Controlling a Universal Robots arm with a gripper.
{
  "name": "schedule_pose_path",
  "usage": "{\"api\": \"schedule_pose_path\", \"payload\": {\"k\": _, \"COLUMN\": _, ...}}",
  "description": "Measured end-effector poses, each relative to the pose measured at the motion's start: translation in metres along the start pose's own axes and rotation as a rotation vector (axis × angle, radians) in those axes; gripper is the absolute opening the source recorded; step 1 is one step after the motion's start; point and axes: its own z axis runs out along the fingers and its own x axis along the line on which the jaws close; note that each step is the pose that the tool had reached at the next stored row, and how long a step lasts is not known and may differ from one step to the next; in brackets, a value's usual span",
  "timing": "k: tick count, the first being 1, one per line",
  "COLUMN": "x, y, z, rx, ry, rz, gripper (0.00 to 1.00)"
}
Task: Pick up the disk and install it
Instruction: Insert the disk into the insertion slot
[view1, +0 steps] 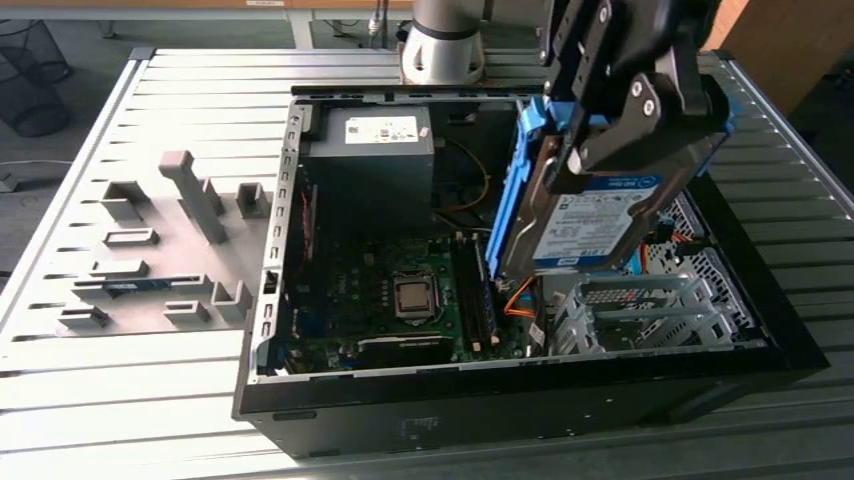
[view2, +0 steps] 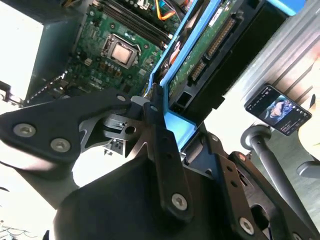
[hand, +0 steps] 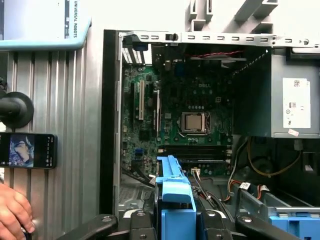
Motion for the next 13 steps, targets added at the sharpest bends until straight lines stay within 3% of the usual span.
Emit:
{"api": "schedule_pose_path", "payload": {"k": 3, "x": 0.0037, "y": -0.0007, "z": 0.0006, "rx": 0.0000, "ry": 0.0000, "rz": 0.000, "gripper": 0.36}}
{"api": "schedule_pose_path", "payload": {"k": 13, "x": 0.0039, "y": -0.0017, "z": 0.0012, "rx": 0.0000, "ry": 0.0001, "rz": 0.000, "gripper": 0.36}}
